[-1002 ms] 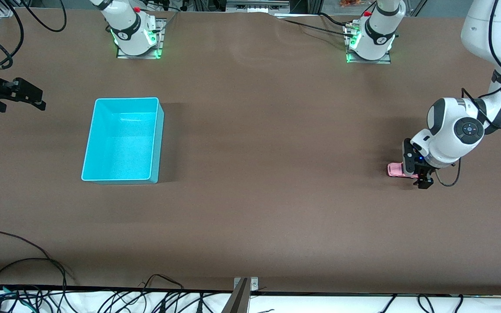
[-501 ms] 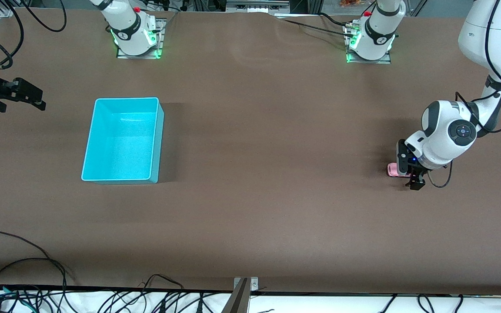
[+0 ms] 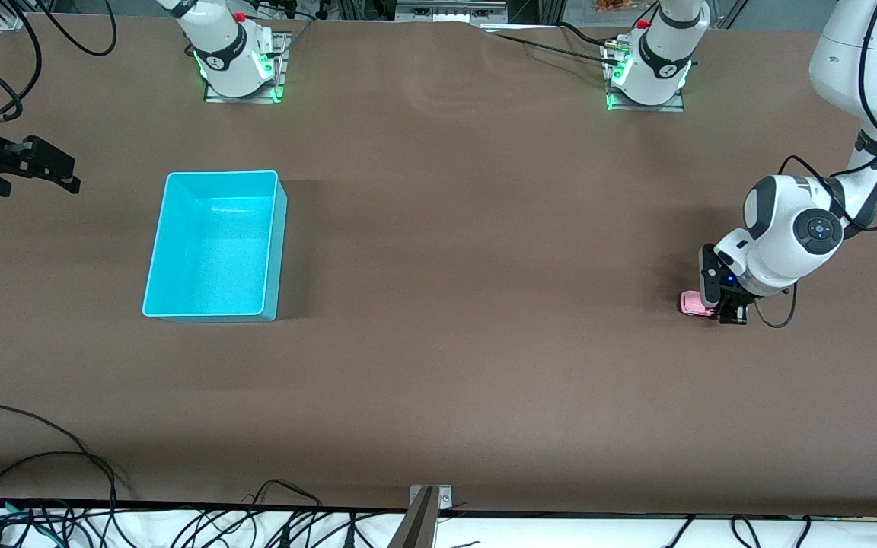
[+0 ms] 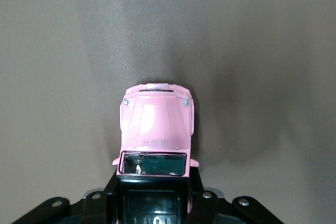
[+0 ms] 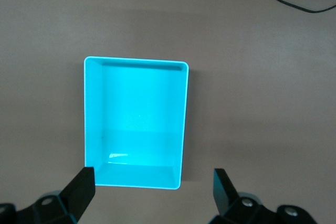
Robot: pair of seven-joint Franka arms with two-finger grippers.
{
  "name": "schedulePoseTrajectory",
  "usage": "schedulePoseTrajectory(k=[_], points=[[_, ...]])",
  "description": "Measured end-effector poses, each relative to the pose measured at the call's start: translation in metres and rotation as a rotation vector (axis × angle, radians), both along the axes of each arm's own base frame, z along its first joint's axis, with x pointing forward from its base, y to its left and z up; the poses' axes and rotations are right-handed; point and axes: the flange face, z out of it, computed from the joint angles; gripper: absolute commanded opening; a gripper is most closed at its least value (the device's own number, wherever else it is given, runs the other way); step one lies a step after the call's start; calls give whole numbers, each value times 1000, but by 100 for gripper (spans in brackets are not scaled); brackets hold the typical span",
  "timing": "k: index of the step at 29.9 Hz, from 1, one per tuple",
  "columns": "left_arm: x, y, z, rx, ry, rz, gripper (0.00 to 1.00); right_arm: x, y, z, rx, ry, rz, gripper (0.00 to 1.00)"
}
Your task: Wind and store pink jeep toy
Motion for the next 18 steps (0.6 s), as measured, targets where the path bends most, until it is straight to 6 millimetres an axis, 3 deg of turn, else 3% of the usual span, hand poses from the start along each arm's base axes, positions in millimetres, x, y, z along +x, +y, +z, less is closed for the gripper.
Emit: schedulePoseTrajectory(k=[18], points=[[-1,10,0,4,32,62,7,0,0,0,0,0,0,100]])
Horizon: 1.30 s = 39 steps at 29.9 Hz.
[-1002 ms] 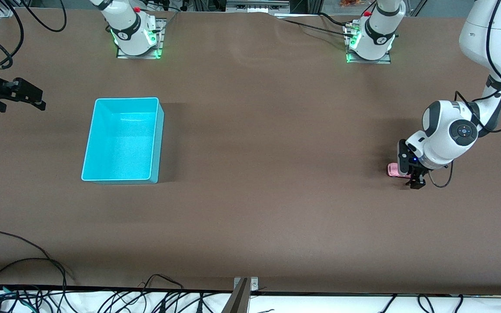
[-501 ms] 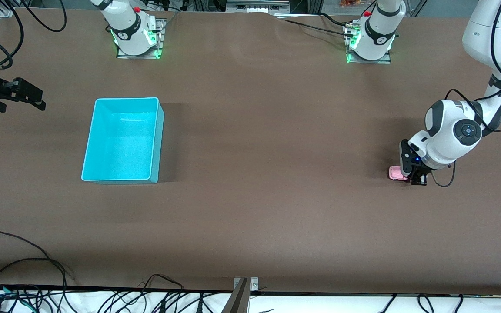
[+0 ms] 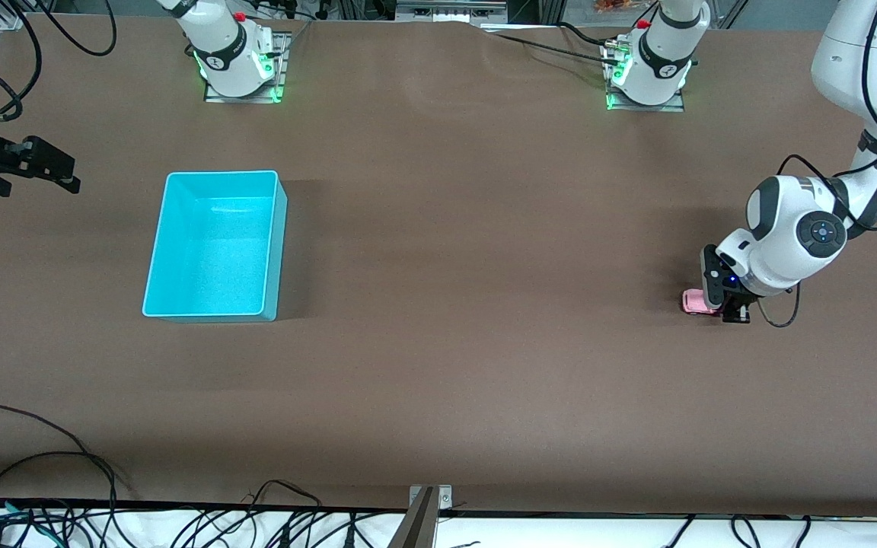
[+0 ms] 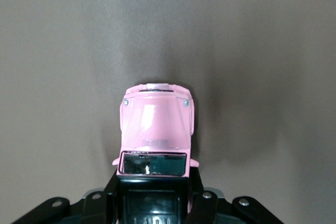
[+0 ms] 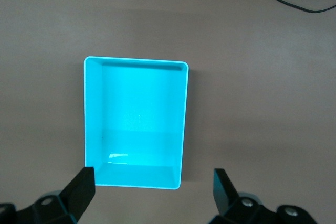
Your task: Wind and store pink jeep toy
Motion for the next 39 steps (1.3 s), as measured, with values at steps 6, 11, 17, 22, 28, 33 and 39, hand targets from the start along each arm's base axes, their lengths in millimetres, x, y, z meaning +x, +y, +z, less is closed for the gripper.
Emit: schedulePoseTrajectory(k=[6,11,17,22,28,33,39], points=[[0,22,0,0,-2,38,7,0,0,0,0,0,0,100],[-1,48,0,2,-2,64,7,0,0,0,0,0,0,100],[-3,88,0,5,-5,73,7,0,0,0,0,0,0,100],[-8,128,0,12,-10,74,7,0,0,0,0,0,0,100],[-15,171,0,28,-13,70,7,0,0,0,0,0,0,100],[-21,191,0,31,-13,80,7,0,0,0,0,0,0,100],[-24,203,0,34,-14,77,7,0,0,0,0,0,0,100]])
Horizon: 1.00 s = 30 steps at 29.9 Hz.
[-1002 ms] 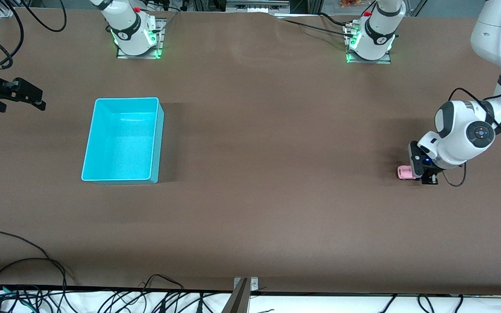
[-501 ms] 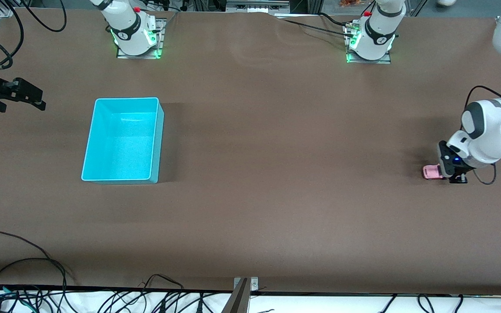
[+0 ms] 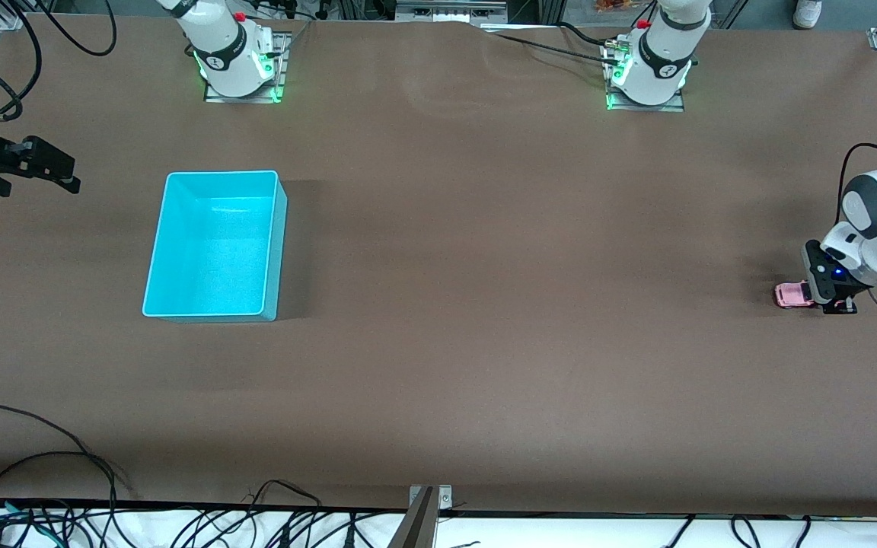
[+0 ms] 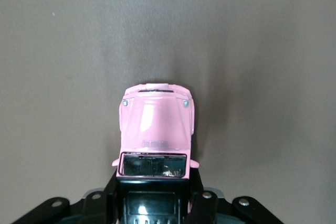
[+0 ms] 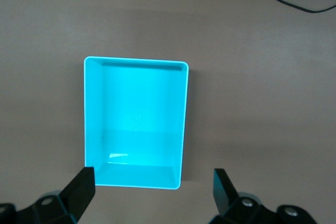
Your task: Wind and store pink jeep toy
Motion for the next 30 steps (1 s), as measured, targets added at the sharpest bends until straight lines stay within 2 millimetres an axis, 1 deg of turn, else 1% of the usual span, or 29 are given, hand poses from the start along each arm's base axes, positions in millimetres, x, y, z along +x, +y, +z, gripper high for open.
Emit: schedulePoseTrajectory(k=[1,6,7,8,9,10,11,12,15,19,21,25,30], points=[[-1,4,0,1,0,-4,8,0,0,0,0,0,0,100],[-1,5,0,2,-1,-4,12,0,0,0,0,0,0,100],[-1,5,0,2,-1,-4,14,0,0,0,0,0,0,100],[-1,5,0,2,-1,-4,19,0,0,0,0,0,0,100],[-1,6,0,2,-1,-4,28,0,0,0,0,0,0,100],[-1,6,0,2,-1,-4,46,0,0,0,0,0,0,100],[-1,6,0,2,-1,-5,71,0,0,0,0,0,0,100],[-1,6,0,2,-1,-5,100,0,0,0,0,0,0,100],[-1,6,0,2,2,-5,100,0,0,0,0,0,0,100],[-8,9,-8,-12,59,2,100,0,0,0,0,0,0,100],[-8,12,-6,-16,88,6,100,0,0,0,0,0,0,100],[2,16,11,-22,143,9,100,0,0,0,0,0,0,100],[21,14,44,-23,177,8,100,0,0,0,0,0,0,100]])
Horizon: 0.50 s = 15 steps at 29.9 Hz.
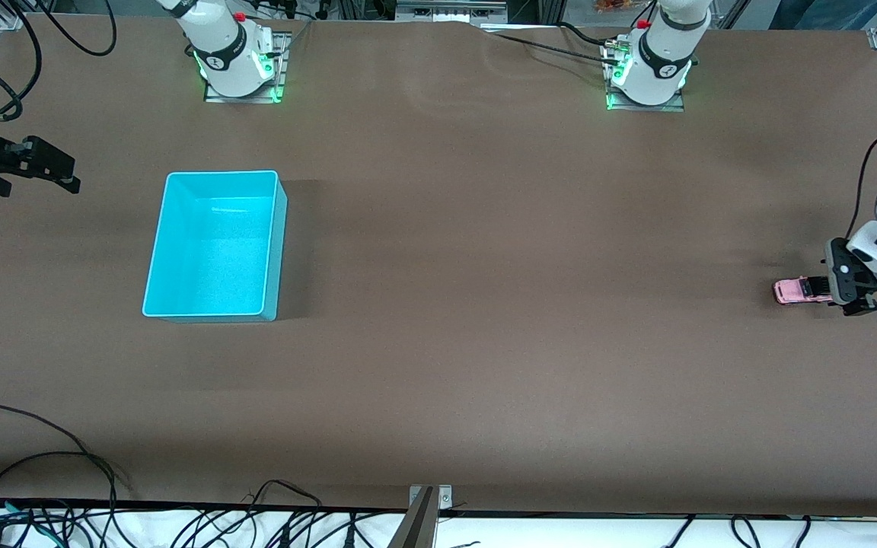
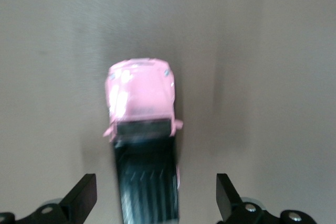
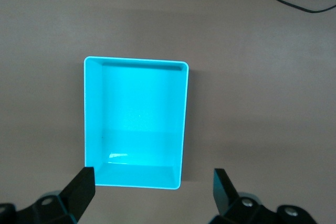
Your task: Wind and store pink jeep toy
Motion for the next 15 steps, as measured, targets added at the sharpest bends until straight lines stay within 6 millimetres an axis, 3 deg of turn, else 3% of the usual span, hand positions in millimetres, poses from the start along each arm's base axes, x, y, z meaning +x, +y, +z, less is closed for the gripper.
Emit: schedulePoseTrajectory(k=[6,15], points=[[17,-10,29,-6,-1,-8,100,0,0,0,0,0,0,100],[34,-21,51,-83,-53,65,100,0,0,0,0,0,0,100]])
